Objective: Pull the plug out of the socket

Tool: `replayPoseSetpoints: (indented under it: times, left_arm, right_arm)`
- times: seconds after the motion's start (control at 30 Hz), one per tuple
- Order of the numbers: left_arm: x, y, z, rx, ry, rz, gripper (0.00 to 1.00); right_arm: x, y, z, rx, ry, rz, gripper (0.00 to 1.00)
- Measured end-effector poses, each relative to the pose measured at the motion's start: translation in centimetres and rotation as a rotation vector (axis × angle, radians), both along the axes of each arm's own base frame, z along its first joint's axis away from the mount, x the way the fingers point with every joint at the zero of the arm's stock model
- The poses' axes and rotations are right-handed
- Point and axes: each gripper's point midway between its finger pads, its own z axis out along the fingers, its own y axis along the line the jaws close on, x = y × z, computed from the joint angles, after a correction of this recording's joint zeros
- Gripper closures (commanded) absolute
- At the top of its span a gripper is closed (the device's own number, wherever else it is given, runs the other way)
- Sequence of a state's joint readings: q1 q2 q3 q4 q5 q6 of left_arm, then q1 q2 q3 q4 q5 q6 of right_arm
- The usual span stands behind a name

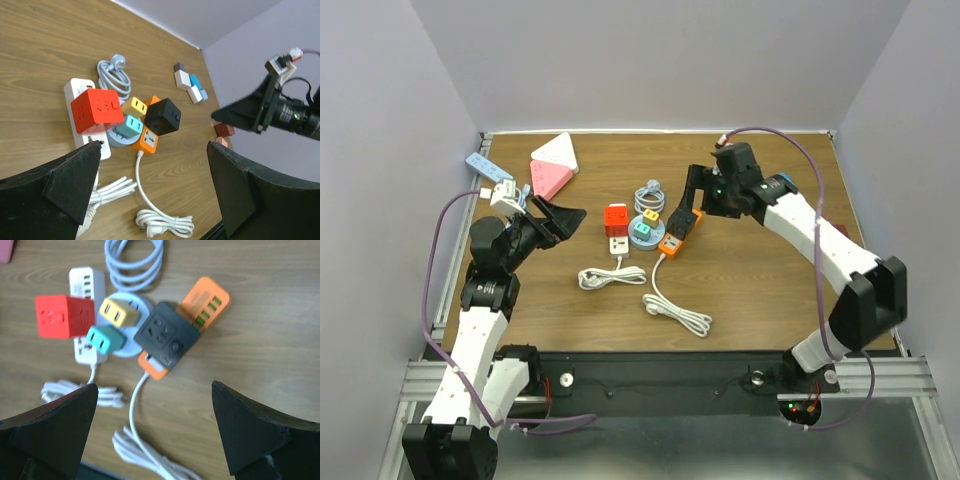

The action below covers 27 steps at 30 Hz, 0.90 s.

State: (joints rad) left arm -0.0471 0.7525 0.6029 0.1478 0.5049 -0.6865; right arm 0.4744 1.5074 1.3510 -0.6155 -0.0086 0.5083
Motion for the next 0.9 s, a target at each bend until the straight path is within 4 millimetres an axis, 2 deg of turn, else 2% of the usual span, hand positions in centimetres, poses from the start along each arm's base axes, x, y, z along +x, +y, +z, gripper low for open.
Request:
replayPoseSetpoints:
  times: [0.2, 0.37, 0.5, 0.57, 0.7, 0.9]
  left_arm:
    - [-0.6, -0.2, -1.5, 0.021, 0.051, -0.018, 0.01]
    - [-1.2, -0.1, -2.5, 0.031, 0.073, -0.017, 0.01]
    - [-1.5, 0.0, -3.5, 0.041, 0.097, -0.011, 0.01]
    - [-1.7, 0.2, -4.1, 0.050, 0.109, -0.006, 0.01]
    - [-2.0, 0.4, -4.6, 0.060, 0.119, 0.002, 0.01]
    - [-2.1, 0.6, -5.1, 0.069, 0.131, 0.017, 0.01]
  right_arm:
    - [4.5, 1.6, -2.1, -0.154, -0.002, -0.121, 0.00]
    - [6.5, 2.6, -3.6, -0.236, 0.019, -0.245, 0.00]
    - [6.6, 2.0, -5.9, -0.292, 0.071, -0.358, 0.00]
    - [6.0, 1.0, -7.6, -0.337, 0.118, -0.420, 0.00]
    - [5.2, 0.1, -8.4, -0.344, 0.156, -0.504, 0.00]
    - [4.6, 0.6, -9.3, -0.283, 0.200, -0.565, 0.00]
